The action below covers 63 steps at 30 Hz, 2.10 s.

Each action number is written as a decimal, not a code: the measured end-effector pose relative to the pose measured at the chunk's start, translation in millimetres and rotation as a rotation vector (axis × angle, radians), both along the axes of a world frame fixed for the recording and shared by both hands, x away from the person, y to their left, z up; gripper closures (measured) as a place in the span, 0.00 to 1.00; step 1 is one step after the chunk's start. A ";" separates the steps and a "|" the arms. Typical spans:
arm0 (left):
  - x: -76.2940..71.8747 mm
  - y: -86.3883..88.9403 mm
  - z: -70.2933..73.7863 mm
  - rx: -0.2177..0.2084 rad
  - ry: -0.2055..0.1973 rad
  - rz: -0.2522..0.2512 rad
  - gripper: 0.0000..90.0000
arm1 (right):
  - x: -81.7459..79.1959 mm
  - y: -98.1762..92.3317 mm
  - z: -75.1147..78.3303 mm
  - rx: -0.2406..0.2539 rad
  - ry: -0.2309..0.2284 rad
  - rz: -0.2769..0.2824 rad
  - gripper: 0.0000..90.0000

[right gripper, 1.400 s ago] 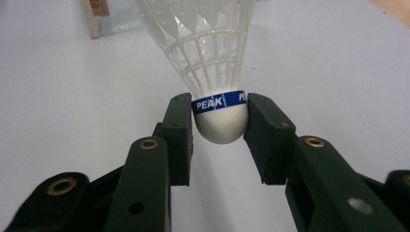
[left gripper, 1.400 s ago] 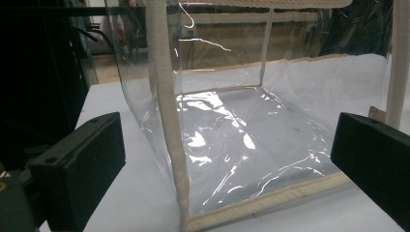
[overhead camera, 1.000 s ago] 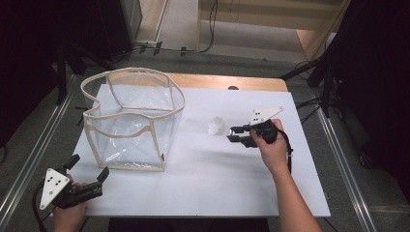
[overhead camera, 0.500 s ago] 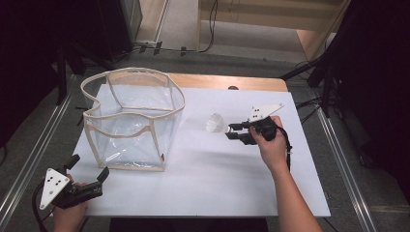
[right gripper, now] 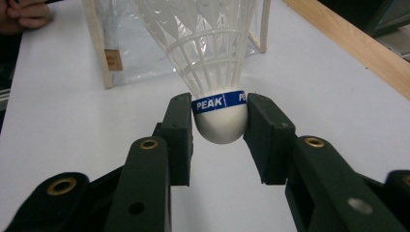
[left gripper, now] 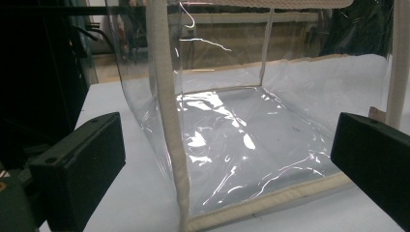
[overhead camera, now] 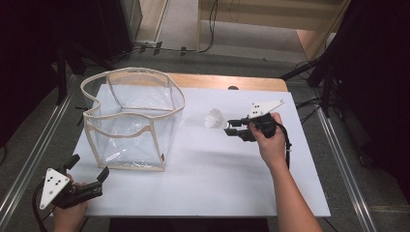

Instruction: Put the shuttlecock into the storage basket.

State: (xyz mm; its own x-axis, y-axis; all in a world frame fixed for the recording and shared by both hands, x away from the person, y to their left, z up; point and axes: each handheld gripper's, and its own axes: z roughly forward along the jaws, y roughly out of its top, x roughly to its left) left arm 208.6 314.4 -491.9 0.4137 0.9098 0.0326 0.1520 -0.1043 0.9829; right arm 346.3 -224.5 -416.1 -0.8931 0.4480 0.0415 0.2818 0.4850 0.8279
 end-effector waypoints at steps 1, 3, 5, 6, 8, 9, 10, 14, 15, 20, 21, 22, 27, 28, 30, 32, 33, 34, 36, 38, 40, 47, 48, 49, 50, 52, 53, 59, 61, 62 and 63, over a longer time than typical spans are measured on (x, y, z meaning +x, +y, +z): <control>0.0 0.0 0.0 -0.001 0.000 0.000 0.00 | 0.3 0.9 0.9 0.001 0.003 -0.005 0.68; 0.0 -0.1 -0.1 0.000 -0.001 -0.001 0.00 | 1.5 3.1 2.7 0.003 0.002 -0.009 0.68; 0.0 -0.2 -0.1 0.002 0.000 -0.002 0.00 | 2.7 5.0 4.7 0.008 -0.002 -0.007 0.68; 0.0 -0.2 -0.1 0.003 0.000 -0.002 0.00 | 3.1 6.0 5.7 0.008 -0.001 -0.009 0.68; 0.1 0.0 0.0 0.001 0.000 -0.002 0.00 | 3.7 7.7 7.8 0.007 -0.009 -0.007 0.68; 0.1 0.1 0.0 0.002 0.001 -0.002 0.00 | 4.1 9.6 9.9 0.009 -0.013 -0.009 0.68; 0.1 0.0 0.0 0.001 0.001 -0.002 0.00 | 4.1 9.6 9.9 0.009 -0.013 -0.009 0.68; 0.0 -0.2 0.0 0.003 0.001 -0.002 0.00 | 6.5 12.4 14.6 0.021 -0.018 -0.008 0.68; 0.0 -0.1 0.0 0.003 0.001 -0.003 0.00 | 7.1 14.2 16.1 0.025 -0.020 -0.012 0.68; 0.3 -0.6 -0.1 0.004 0.003 -0.001 0.00 | 9.2 18.0 18.0 0.030 -0.019 -0.013 0.68; 0.3 -0.7 -0.1 0.003 0.003 -0.001 0.00 | 10.0 19.0 18.2 0.030 -0.020 -0.013 0.68; 0.4 -0.4 0.0 0.003 0.004 -0.002 0.00 | 10.6 20.4 18.5 0.032 -0.017 -0.015 0.68; 0.4 -0.4 0.0 0.003 0.004 -0.003 0.00 | 13.2 24.5 20.2 0.045 -0.013 -0.018 0.68; 0.4 -0.6 -0.1 0.003 0.004 -0.003 0.00 | 13.6 25.1 20.6 0.052 -0.012 -0.020 0.68; 0.4 -0.4 -0.1 0.004 0.004 -0.003 0.00 | 14.5 26.4 22.1 0.057 -0.013 -0.021 0.68; 0.4 -0.3 0.0 0.004 0.004 -0.005 0.00 | 15.2 27.8 23.0 0.068 -0.014 -0.021 0.68; 0.3 -0.3 0.0 0.004 0.004 -0.005 0.00 | 15.7 28.7 23.4 0.071 -0.016 -0.022 0.68; 0.3 -0.3 0.0 0.003 0.005 -0.004 0.00 | 16.0 29.2 23.6 0.073 -0.016 -0.022 0.68; 0.3 -0.4 0.0 0.004 0.004 -0.004 0.00 | 16.6 31.3 24.9 0.075 -0.016 -0.023 0.68; 0.4 -0.5 0.0 0.004 0.005 -0.003 0.00 | 17.2 32.8 26.3 0.075 -0.019 -0.021 0.68; 0.3 -0.5 -0.1 0.003 0.005 -0.003 0.00 | 17.7 34.3 29.2 0.080 -0.019 -0.025 0.68; 0.3 -0.3 0.0 0.004 0.006 -0.005 0.00 | 19.4 37.5 39.8 0.087 -0.028 -0.035 0.68; 0.3 -0.3 0.0 0.004 0.005 -0.004 0.00 | 19.6 38.1 40.7 0.088 -0.026 -0.038 0.68; 0.3 -0.2 0.0 0.003 0.005 -0.005 0.00 | 19.9 38.7 41.2 0.090 -0.029 -0.038 0.68; 0.3 -0.2 0.0 0.003 0.005 -0.006 0.00 | 20.2 39.4 42.2 0.088 -0.029 -0.038 0.68; 0.3 -0.1 0.0 0.002 0.005 -0.006 0.00 | 20.8 40.8 43.4 0.094 -0.028 -0.039 0.68; 0.3 -0.1 0.0 0.002 0.005 -0.006 0.00 | 21.0 41.4 44.3 0.094 -0.028 -0.038 0.68; 0.7 -0.4 0.1 0.000 0.005 -0.007 0.00 | 23.1 44.8 48.1 0.105 -0.026 -0.038 0.68; 0.7 -0.3 0.1 -0.001 0.006 -0.006 0.00 | 23.6 46.0 50.8 0.099 -0.025 -0.037 0.68; 0.6 -0.3 0.1 -0.001 0.006 -0.007 0.00 | 23.6 46.6 52.4 0.097 -0.027 -0.037 0.68; 0.5 -0.3 0.1 -0.001 0.006 -0.007 0.00 | 23.4 47.1 53.6 0.095 -0.032 -0.036 0.68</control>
State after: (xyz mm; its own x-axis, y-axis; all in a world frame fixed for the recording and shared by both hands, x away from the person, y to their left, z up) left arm 209.2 314.1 -491.8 0.4204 0.9069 0.0291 0.1570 -0.1043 0.9821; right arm 369.7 -177.4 -362.5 -0.8780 0.4753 0.0570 0.2703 0.3940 0.8785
